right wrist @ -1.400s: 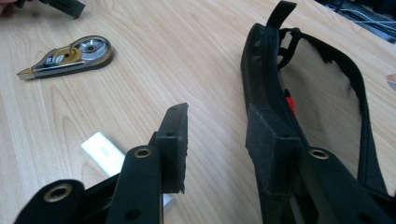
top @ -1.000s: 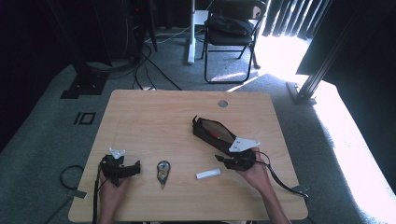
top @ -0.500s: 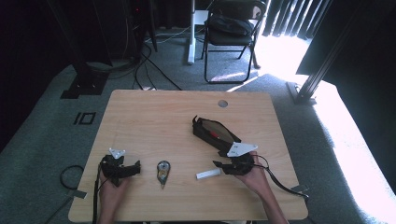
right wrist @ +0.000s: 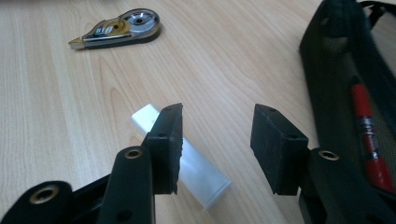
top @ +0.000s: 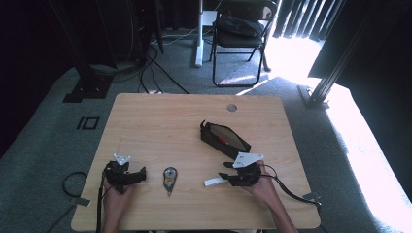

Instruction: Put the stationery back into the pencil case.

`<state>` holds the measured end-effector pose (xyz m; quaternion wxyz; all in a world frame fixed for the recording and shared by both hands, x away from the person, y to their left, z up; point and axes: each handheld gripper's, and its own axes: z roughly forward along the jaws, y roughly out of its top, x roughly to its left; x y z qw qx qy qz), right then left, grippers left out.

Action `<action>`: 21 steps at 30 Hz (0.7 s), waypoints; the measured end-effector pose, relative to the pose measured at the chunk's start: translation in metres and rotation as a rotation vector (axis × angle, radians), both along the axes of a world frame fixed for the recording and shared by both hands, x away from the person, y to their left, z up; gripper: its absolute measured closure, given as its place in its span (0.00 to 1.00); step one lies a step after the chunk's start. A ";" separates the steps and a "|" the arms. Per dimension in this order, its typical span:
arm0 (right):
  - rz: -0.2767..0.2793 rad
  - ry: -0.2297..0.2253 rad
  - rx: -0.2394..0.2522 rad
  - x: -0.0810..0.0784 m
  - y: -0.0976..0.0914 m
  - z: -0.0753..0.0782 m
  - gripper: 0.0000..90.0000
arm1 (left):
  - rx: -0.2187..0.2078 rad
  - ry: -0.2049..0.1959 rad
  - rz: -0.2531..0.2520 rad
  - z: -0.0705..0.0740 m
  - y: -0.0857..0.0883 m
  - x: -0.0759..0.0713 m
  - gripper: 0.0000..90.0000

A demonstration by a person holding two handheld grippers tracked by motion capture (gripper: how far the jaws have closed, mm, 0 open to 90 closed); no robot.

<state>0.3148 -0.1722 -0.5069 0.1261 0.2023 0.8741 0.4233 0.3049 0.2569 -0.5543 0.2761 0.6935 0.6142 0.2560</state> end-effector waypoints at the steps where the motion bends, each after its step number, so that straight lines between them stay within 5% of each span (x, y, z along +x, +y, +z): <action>1: 0.004 0.004 -0.001 0.000 0.001 -0.001 0.59 | 0.000 0.000 0.000 0.000 0.000 0.000 0.03; 21: 0.068 0.034 -0.028 -0.006 0.010 -0.014 0.55 | 0.000 0.000 0.000 0.000 0.000 0.000 0.03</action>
